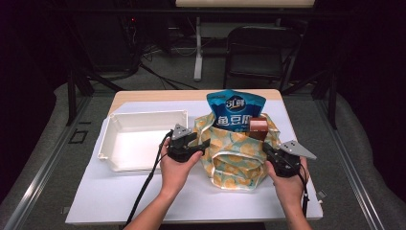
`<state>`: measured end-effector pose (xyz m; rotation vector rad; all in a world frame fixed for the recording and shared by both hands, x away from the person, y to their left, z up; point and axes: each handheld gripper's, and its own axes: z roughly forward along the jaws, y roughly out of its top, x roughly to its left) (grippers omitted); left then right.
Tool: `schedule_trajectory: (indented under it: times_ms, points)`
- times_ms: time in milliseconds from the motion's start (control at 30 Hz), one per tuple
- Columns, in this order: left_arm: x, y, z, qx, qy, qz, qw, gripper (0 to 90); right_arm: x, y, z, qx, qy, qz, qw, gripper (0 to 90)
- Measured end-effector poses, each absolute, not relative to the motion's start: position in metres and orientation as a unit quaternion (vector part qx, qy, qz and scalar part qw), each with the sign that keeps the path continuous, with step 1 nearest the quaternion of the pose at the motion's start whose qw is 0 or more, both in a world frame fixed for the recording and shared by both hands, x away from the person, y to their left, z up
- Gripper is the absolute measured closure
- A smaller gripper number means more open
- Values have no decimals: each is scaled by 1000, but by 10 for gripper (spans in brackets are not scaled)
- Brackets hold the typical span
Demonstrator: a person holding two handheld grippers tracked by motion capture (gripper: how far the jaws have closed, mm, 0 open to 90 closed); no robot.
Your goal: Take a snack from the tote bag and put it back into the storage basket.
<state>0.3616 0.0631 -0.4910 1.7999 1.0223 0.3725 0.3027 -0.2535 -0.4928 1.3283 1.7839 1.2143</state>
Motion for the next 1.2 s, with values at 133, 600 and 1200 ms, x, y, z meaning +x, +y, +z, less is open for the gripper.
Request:
schedule_trajectory:
  times_ms: [133,600,1200]
  points:
    - [365,62,-495,747,429,146,486,711,298,-248,-495,476,696,459,280,900]
    - [357,58,-531,788,426,143,421,900,310,-241,-522,474,734,430,226,900]
    - [352,52,-562,809,435,156,364,899,327,-262,-557,538,744,349,188,900]
